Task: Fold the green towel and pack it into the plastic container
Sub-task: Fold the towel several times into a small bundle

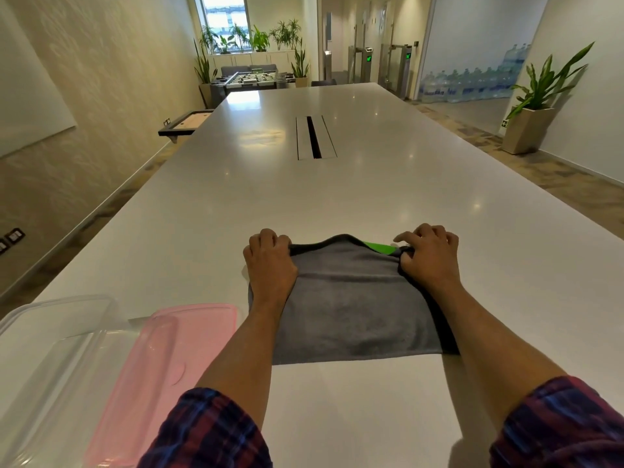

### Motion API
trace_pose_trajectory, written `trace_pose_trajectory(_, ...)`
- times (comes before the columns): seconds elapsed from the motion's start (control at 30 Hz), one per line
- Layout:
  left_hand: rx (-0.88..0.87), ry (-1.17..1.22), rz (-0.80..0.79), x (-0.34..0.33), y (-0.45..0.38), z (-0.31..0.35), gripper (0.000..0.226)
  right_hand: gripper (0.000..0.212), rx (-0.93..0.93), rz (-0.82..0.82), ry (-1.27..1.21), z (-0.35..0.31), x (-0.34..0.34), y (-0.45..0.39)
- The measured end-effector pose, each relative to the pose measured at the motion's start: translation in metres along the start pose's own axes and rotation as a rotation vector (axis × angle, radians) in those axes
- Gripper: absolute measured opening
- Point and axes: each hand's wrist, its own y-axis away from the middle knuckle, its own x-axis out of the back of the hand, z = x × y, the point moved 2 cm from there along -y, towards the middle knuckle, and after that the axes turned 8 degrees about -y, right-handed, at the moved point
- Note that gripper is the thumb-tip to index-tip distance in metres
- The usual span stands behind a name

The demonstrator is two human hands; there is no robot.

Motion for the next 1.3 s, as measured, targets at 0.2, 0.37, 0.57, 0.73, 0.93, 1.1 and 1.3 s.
trace_pose_trajectory(0.2,0.007,0.015,0.005,0.018,0.005,0.004,0.024,0.012,0.08,0.112,0.041,-0.006,0.008,0.005)
trace_pose_trajectory(0.37,0.06,0.134,0.044,0.023,0.008,0.005,0.029,0.016,0.065,0.271,-0.007,-0.01,0.018,0.01)
trace_pose_trajectory(0.57,0.112,0.185,0.094,0.025,0.01,0.007,0.025,0.019,-0.017,0.324,-0.081,-0.01,0.019,0.014)
trace_pose_trajectory(0.73,0.106,0.164,-0.033,0.016,0.007,0.003,0.033,0.017,-0.053,0.227,-0.078,-0.006,0.011,0.01)
trace_pose_trajectory(0.93,0.084,0.157,-0.012,0.014,0.007,0.002,0.03,0.018,-0.077,0.219,-0.063,-0.006,0.012,0.009)
trace_pose_trajectory(1.1,0.073,0.173,-0.005,0.01,0.004,0.0,0.029,0.014,-0.057,0.346,-0.069,-0.007,0.017,0.01)
trace_pose_trajectory(1.3,0.061,0.211,0.002,0.007,0.005,-0.002,0.029,0.012,-0.06,0.318,-0.077,-0.006,0.016,0.013)
